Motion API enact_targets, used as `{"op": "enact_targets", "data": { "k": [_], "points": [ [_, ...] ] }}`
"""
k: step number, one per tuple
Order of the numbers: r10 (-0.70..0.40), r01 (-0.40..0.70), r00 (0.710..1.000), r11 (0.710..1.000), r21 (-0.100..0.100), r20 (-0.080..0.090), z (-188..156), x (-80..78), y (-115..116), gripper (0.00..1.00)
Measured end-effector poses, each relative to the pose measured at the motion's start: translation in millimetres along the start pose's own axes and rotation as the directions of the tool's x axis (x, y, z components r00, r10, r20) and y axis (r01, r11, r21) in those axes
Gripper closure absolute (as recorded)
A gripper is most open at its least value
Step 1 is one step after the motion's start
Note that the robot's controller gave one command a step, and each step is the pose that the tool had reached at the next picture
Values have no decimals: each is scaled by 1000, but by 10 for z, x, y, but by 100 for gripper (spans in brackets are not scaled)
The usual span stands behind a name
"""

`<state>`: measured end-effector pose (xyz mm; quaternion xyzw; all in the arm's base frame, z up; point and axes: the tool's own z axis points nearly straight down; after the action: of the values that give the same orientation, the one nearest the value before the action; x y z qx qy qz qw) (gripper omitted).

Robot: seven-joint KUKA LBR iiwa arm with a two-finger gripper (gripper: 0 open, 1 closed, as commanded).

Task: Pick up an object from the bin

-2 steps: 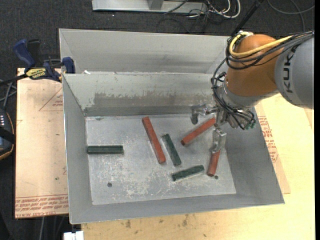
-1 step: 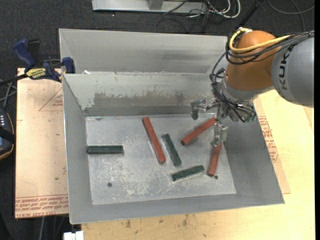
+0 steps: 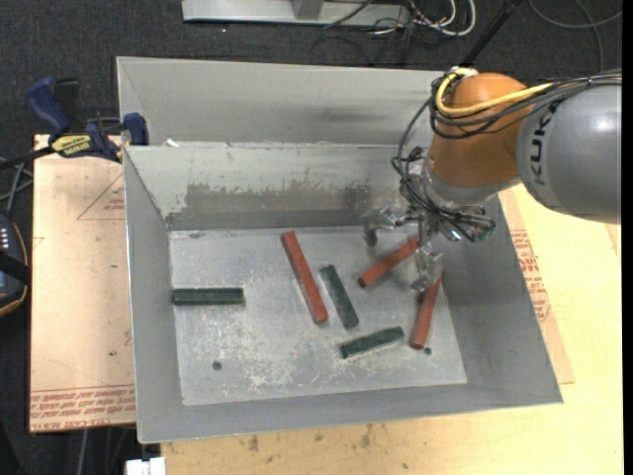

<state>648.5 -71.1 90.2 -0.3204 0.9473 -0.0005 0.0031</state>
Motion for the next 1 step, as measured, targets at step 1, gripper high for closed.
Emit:
{"op": "enact_targets", "data": {
  "k": [1],
  "points": [
    [-1,1,1000,1000,-2,-1,194,-80,-51,100]
  ]
}}
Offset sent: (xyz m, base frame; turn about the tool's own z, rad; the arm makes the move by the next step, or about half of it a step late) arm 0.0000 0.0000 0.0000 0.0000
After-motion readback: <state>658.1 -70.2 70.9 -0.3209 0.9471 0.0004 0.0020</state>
